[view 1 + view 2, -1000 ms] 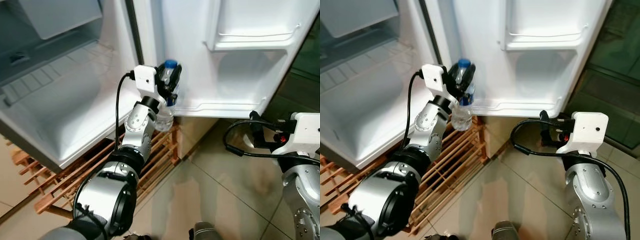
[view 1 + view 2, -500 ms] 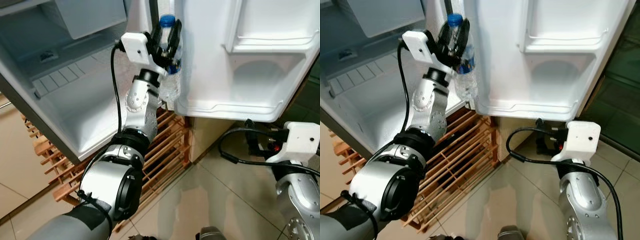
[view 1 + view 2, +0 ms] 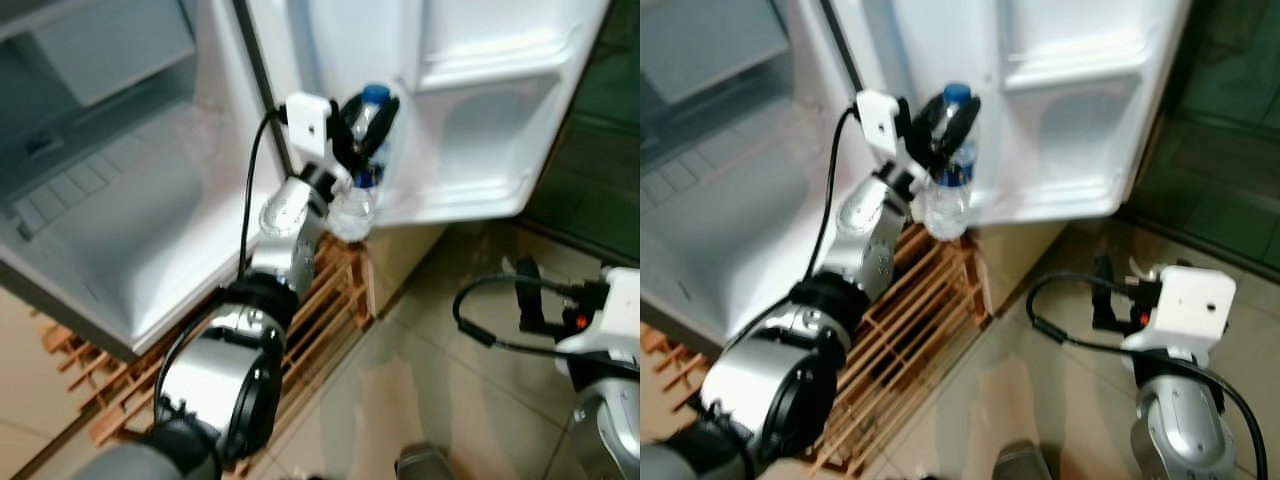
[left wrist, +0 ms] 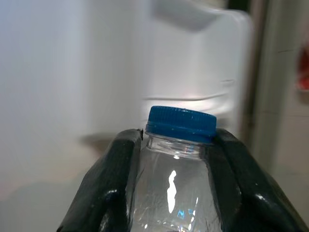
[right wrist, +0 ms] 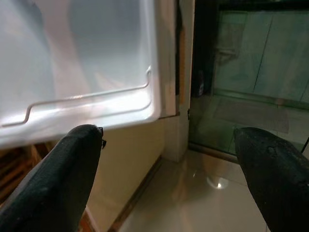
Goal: Restocking fridge
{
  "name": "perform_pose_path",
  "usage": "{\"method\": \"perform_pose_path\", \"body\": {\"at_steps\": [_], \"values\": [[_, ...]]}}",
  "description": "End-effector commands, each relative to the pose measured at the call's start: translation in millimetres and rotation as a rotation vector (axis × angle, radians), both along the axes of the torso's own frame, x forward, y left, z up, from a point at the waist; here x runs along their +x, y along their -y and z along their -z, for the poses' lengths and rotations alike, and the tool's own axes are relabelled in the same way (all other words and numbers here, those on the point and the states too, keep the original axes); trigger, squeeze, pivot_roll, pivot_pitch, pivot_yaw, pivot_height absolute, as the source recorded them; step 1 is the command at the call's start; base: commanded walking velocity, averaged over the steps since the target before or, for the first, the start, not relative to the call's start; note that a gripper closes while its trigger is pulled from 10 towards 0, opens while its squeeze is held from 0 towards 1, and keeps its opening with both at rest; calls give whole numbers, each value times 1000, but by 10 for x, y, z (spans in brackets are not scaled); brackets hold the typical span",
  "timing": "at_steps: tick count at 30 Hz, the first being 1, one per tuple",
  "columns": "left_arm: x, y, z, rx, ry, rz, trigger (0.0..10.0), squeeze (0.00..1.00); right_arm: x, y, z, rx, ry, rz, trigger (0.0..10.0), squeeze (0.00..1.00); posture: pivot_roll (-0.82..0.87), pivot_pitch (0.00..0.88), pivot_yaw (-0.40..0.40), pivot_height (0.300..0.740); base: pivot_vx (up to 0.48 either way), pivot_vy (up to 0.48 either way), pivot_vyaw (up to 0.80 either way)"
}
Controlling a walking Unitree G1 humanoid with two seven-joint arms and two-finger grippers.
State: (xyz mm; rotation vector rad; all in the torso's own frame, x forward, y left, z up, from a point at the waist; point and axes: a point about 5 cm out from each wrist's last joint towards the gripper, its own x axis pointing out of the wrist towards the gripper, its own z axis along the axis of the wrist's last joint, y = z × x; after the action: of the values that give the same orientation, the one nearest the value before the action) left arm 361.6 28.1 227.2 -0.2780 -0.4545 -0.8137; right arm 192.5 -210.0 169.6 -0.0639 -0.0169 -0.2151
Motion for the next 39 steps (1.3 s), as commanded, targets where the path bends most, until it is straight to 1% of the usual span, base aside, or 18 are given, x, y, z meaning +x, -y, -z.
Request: {"method": "perform_pose_path", "body": {"at_steps": [1,4,5,6,8,12,13,15,16,19,21,24,28,30,32,34,38,39], "values": [[-125,36,-41,11,28,75,10000,0,56,-57,-6,15,23,-21,10000,275,-374,51,225,732,0,0,0],[-334,72,-36,63,89,125,10000,0,179,-121,23,30,29,-59,10000,275,-309,30,191,732,0,0,0],[-334,72,-36,63,89,125,10000,0,179,-121,23,30,29,-59,10000,275,-309,30,191,732,0,0,0],[-382,83,-40,80,97,129,10000,0,254,-152,32,34,32,-82,10000,275,-289,22,176,732,0,0,0],[-377,73,-67,96,94,113,10000,0,329,-185,36,39,37,-105,10000,278,-267,12,154,732,0,0,0],[-330,55,-163,146,120,77,10000,0,427,-235,46,44,42,-141,10000,278,-243,0,133,732,0,0,0],[-285,63,-252,168,143,62,10000,0,469,-249,43,43,47,-154,10000,271,-235,0,128,732,0,0,0],[-264,71,-291,174,155,60,10000,0,485,-254,42,43,49,-158,10000,278,-231,0,126,732,0,0,0],[-220,102,-391,182,179,70,10000,0,506,-259,42,41,53,-161,10000,275,-234,0,129,732,0,0,0],[-144,151,-547,185,204,100,10000,0,495,-266,48,43,58,-154,10000,278,-249,4,147,732,0,0,0],[-122,169,-581,193,208,111,10000,0,478,-273,56,45,58,-151,10000,278,-252,7,151,732,0,0,0],[-11,183,-632,154,151,108,10000,0,422,-302,90,52,52,-142,10000,278,-271,24,175,732,0,0,0],[150,168,-502,112,-3,69,10000,0,318,-305,116,54,44,-120,10000,278,-308,47,208,732,0,0,0],[180,182,-399,113,-54,64,10000,0,267,-280,122,53,38,-102,10000,275,-318,59,216,732,0,0,0],[178,236,-286,139,-90,79,10000,0,218,-256,147,46,29,-80,10000,275,-333,65,243,732,0,0,0],[170,234,-264,140,-96,89,10000,0,207,-251,140,42,32,-73,10000,278,-336,65,247,732,0,0,0],[113,125,-107,161,-105,124,10000,0,134,-173,84,26,61,-11,10000,275,-335,61,261,732,0,0,0],[88,54,-52,175,-112,112,10000,0,124,-144,83,26,64,10,10000,275,-330,59,260,732,0,0,0]]}}
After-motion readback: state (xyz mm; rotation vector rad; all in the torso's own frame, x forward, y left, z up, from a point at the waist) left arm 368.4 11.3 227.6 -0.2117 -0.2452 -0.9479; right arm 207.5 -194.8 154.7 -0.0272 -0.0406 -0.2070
